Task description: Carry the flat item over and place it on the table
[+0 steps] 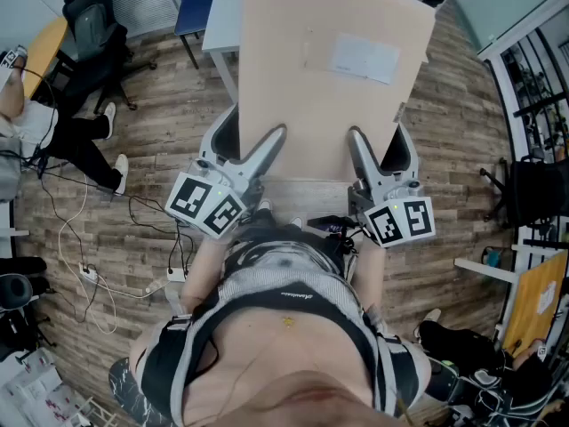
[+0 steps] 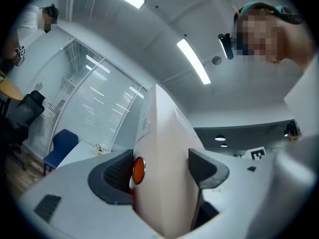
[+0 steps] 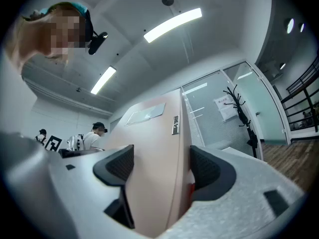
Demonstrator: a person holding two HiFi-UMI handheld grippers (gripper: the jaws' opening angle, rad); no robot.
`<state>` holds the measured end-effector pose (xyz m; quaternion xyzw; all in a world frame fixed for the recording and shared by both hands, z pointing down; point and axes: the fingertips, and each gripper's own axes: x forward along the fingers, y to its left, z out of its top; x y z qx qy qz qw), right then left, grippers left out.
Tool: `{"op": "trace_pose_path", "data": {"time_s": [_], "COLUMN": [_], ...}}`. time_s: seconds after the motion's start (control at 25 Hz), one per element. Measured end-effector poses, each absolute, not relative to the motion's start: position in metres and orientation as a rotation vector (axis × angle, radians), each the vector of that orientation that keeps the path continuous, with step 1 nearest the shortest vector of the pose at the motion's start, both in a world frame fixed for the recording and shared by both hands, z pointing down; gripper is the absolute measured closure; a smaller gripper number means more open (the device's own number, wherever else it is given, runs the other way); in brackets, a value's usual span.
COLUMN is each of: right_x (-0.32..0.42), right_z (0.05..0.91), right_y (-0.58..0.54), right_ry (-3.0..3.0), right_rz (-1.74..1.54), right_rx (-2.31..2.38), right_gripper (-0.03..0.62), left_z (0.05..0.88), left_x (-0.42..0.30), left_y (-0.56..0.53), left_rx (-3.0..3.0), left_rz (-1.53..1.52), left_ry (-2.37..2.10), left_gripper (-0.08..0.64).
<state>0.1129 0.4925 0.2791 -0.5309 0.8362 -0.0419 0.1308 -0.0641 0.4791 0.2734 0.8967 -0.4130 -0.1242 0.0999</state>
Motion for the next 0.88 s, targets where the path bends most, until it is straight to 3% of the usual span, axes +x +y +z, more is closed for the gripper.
{"op": "trace_pose_path", "data": {"time_s": [0.88], "right_x": [0.144], "right_z": [0.288], "right_y": [0.512], "right_ry": [2.421], "right_rz": [-0.144], "right_rx": [-1.507], "right_gripper": [0.239], "left_z": [0.281], "left_x": [-0.034], "left_y": [0.498], "left_rx": [2.640], "left_rz": [-0.354], "left_ry": [-1.206], "left_gripper": [0.215]}}
